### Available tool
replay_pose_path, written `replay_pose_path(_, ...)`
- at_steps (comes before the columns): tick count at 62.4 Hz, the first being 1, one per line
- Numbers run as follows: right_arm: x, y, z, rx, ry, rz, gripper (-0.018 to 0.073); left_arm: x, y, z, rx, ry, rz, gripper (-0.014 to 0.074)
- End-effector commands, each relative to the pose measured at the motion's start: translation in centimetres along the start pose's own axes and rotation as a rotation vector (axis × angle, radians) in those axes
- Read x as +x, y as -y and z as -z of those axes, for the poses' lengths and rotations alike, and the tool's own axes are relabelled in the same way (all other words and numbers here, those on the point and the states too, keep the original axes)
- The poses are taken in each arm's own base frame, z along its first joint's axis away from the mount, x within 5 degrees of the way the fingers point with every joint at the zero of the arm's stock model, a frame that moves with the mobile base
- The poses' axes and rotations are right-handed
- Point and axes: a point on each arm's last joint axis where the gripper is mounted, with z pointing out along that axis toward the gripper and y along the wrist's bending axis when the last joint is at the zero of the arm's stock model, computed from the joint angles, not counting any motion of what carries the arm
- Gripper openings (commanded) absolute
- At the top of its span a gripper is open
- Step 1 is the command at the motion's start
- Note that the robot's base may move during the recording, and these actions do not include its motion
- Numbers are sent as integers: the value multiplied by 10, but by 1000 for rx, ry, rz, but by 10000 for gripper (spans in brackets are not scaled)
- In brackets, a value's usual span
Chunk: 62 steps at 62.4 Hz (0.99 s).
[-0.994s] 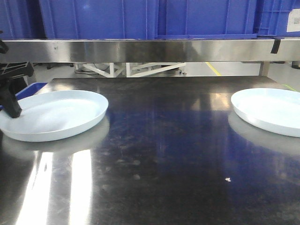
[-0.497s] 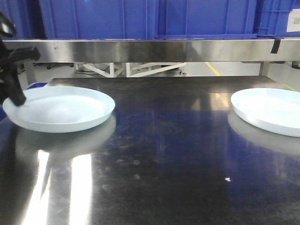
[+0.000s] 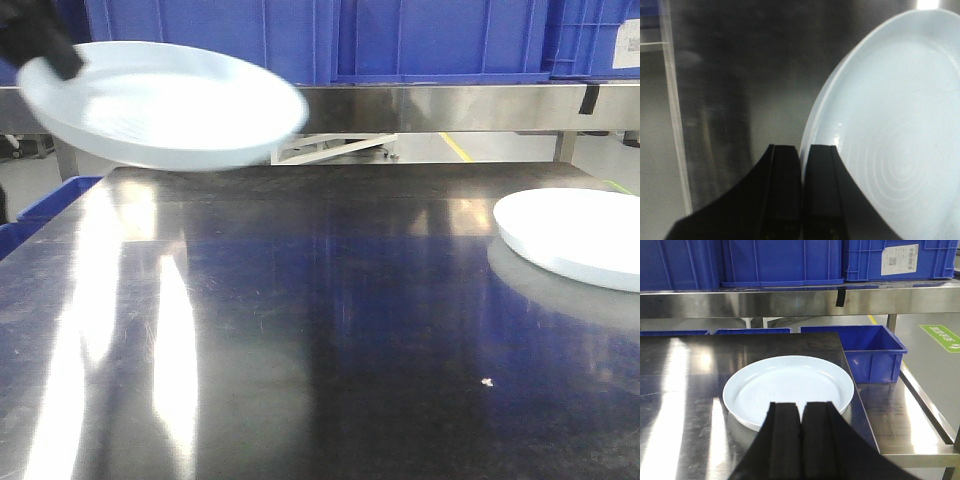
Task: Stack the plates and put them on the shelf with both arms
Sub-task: 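Lift the white plate with the left gripper toward the table center, then lower the plate onto the table center, open the left gripper, withdraw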
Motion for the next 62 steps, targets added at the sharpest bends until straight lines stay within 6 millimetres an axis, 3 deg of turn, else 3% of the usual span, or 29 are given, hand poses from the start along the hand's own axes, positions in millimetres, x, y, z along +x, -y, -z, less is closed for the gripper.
replay_pose_path(1, -14, 0, 3, 7, 124, 14, 56, 4, 41, 18, 94, 52, -91, 85)
replay_pose_path(10, -14, 0, 3, 7, 124, 14, 56, 22, 86, -1, 162, 33, -207, 85)
replay_pose_path(19, -14, 0, 3, 7, 124, 14, 56, 44, 108, -23, 164, 21, -295, 85)
replay_pose_path(27, -14, 0, 3, 7, 124, 14, 56, 55, 108, -45, 159, 29, -291, 85)
replay_pose_path(49, -14, 0, 3, 7, 124, 14, 56, 61, 101, -110, 143, -77, -207, 85)
replay_pose_path(62, -14, 0, 3, 7, 124, 14, 56, 64, 99, -119, 141, -109, -196, 86)
